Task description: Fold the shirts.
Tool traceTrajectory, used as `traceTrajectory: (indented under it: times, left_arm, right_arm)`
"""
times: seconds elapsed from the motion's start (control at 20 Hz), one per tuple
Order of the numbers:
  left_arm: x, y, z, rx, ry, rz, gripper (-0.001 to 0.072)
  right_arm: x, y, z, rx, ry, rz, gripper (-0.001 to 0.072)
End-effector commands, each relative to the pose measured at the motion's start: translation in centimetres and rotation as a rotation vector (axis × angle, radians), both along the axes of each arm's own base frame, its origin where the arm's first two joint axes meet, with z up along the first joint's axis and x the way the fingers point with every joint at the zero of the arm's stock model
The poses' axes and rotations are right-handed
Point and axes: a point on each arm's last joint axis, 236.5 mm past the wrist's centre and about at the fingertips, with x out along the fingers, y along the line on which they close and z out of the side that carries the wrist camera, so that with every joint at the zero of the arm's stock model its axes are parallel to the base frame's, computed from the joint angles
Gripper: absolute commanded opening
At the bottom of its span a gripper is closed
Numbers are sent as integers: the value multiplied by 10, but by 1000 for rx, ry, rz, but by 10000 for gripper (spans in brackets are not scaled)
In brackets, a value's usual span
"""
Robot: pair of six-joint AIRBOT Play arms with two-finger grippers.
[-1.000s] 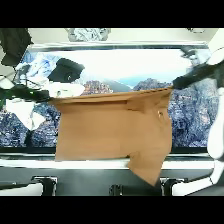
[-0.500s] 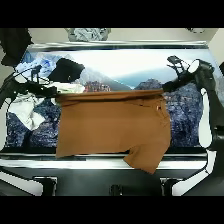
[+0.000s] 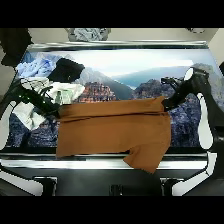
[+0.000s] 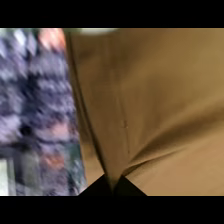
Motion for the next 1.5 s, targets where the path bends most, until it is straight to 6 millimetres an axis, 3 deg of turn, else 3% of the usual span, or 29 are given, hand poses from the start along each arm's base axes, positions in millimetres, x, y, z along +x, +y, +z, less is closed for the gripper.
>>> traceTrajectory:
  times: [0.0,0.2,0.25,0.3,0.35,0.55,0.65,0.7,0.9,1.0,1.15,1.45]
  left_arm:
    - [-29,-4,-3,-12,116,-23,29]
    - [-27,2,-6,13,108,-10,31]
    - [-26,2,-6,14,105,-4,107]
    - [-25,4,-4,17,105,6,362]
    - [-22,7,0,25,99,36,430]
    - [-21,28,32,49,40,150,431]
    - [-42,28,38,47,39,208,457]
    - [-58,19,33,34,39,222,468]
    - [-145,3,-11,61,55,246,467]
    - [-169,8,-18,78,38,266,467]
    - [-177,7,-21,62,19,306,467]
    - [-192,-27,-42,-16,68,284,463]
  right_arm:
    - [-12,1,-7,0,52,-12,42]
    - [-27,3,-25,5,103,-27,44]
    - [-25,3,-26,3,93,-35,131]
    - [-24,2,-24,2,85,-35,380]
    - [-26,0,-18,8,78,-10,552]
    - [-55,-45,25,22,93,-84,548]
    - [-67,-71,39,7,27,-172,530]
    - [-78,-76,36,0,1,-207,530]
    - [-137,-56,-4,13,9,-185,530]
    - [-152,-49,-13,18,18,-185,530]
    - [-155,-42,-13,39,10,-194,530]
    - [-157,-40,-13,48,20,-194,530]
